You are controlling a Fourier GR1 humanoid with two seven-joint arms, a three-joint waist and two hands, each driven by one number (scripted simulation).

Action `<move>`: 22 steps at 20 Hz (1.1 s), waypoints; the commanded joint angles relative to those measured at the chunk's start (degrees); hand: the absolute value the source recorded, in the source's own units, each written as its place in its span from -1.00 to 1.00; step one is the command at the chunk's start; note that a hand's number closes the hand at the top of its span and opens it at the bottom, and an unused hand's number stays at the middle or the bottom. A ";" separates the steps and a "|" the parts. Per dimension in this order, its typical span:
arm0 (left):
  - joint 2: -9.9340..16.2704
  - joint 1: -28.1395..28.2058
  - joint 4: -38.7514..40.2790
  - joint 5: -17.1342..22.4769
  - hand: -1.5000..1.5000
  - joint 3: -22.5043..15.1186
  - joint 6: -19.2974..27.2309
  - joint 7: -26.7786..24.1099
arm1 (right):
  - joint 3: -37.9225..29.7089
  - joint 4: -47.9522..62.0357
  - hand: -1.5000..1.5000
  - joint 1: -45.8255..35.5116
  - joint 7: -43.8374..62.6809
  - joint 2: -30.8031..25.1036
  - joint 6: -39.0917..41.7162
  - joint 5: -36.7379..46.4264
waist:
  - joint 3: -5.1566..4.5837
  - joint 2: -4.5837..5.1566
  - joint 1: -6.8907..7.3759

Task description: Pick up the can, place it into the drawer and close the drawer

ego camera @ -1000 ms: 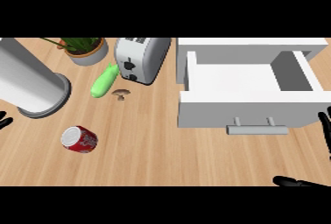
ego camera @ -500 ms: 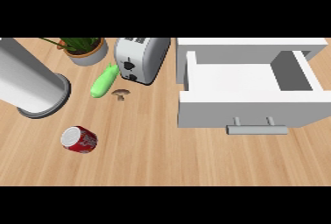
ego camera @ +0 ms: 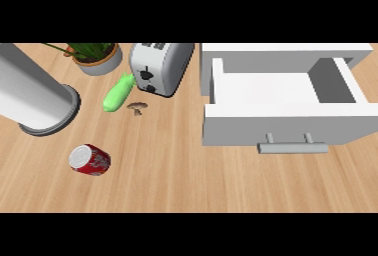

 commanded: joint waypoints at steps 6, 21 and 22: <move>-8.04 -2.07 -4.02 -4.54 -1.00 -5.48 5.97 4.29 | -5.91 -0.91 -1.00 3.00 -0.27 0.42 4.87 -5.57 | -0.01 -0.04 0.12; -18.96 -6.13 5.57 -24.17 -1.00 -6.63 1.63 -1.17 | -14.11 0.77 -1.00 3.95 0.02 -0.01 12.55 -9.86 | -0.04 0.02 -0.02; -20.31 -11.25 11.06 -28.97 -1.00 -6.87 0.83 -4.30 | -13.63 0.06 -1.00 4.44 1.67 0.30 12.35 -10.62 | -0.07 0.10 -0.40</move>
